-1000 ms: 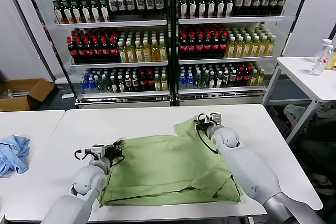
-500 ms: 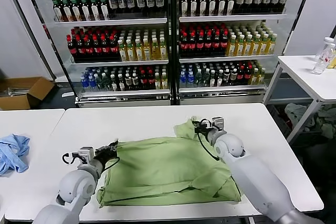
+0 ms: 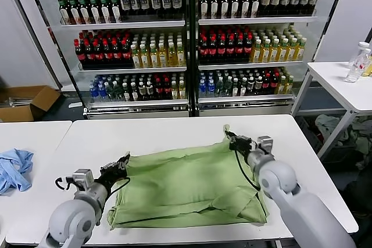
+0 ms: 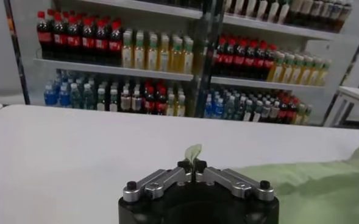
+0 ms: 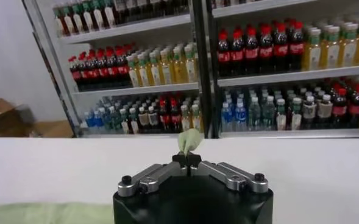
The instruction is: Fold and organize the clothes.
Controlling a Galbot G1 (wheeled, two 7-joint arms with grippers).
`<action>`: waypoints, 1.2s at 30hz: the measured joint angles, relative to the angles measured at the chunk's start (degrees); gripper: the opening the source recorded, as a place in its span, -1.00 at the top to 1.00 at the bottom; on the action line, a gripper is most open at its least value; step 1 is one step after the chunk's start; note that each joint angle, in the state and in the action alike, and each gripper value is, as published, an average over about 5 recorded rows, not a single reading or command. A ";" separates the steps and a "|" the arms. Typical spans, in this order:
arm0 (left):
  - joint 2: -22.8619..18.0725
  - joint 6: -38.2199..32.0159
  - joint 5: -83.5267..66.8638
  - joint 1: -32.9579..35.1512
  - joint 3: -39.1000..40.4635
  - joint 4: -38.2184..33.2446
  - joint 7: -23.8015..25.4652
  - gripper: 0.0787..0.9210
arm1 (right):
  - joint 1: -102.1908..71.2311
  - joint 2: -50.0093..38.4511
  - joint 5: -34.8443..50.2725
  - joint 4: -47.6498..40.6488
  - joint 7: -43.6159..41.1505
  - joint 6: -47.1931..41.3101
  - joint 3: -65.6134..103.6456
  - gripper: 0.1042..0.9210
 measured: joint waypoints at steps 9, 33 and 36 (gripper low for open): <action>0.24 0.19 2.59 6.88 -1.22 -3.58 1.00 0.98 | -13.98 -0.73 -1.10 9.22 0.47 -0.44 8.47 1.00; -7.20 -2.34 22.42 12.89 1.12 -3.67 -2.46 -0.20 | -27.31 1.05 -12.47 15.27 -1.62 -1.41 13.50 -0.31; -9.31 -2.47 24.39 13.82 1.70 -3.18 -3.25 -0.40 | -27.79 1.06 -13.13 15.35 -1.72 -1.30 13.55 -0.52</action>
